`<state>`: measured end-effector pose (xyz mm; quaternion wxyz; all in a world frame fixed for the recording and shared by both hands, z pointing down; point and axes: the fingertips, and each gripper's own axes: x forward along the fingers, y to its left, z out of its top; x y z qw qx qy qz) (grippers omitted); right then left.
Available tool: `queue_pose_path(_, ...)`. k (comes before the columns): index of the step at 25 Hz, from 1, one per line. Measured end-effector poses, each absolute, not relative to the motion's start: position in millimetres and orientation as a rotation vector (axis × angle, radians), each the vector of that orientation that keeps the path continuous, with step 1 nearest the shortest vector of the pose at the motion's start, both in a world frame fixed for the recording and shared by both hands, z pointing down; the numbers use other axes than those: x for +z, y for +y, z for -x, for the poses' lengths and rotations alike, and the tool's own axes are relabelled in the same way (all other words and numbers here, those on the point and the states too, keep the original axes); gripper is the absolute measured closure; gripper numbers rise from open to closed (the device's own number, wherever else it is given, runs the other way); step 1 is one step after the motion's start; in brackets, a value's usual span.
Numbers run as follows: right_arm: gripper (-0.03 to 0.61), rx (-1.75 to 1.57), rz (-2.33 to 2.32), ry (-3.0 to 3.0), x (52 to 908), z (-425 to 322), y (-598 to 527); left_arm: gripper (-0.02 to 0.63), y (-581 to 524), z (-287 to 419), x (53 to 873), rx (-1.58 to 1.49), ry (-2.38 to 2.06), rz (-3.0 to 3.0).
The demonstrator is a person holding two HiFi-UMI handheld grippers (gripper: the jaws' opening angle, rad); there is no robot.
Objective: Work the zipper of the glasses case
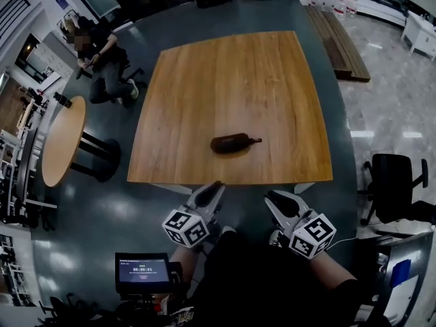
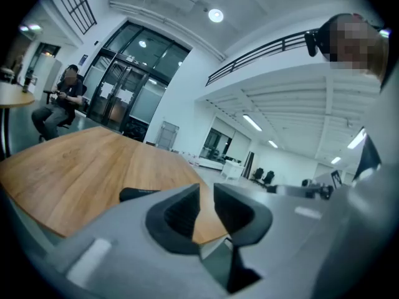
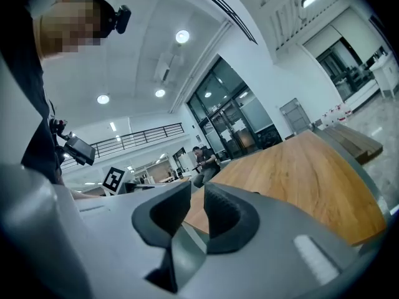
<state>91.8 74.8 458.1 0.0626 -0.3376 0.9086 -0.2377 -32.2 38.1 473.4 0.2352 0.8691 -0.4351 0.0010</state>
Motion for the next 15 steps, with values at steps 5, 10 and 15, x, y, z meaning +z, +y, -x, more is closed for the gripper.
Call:
queue_pose_path(5, 0.511, -0.776, 1.084, 2.696, 467, -92, 57, 0.519, -15, 67, 495, 0.163, -1.211, -2.394)
queue_pose_path(10, 0.495, -0.879, 1.232, 2.606, 485, -84, 19, 0.477, -86, 82, 534, 0.371, -1.070, -2.436)
queue_pose_path(15, 0.479, -0.910, 1.380, 2.570, 502, -55, -19, 0.465, -142, 76, 581, 0.648, -0.789, -2.493)
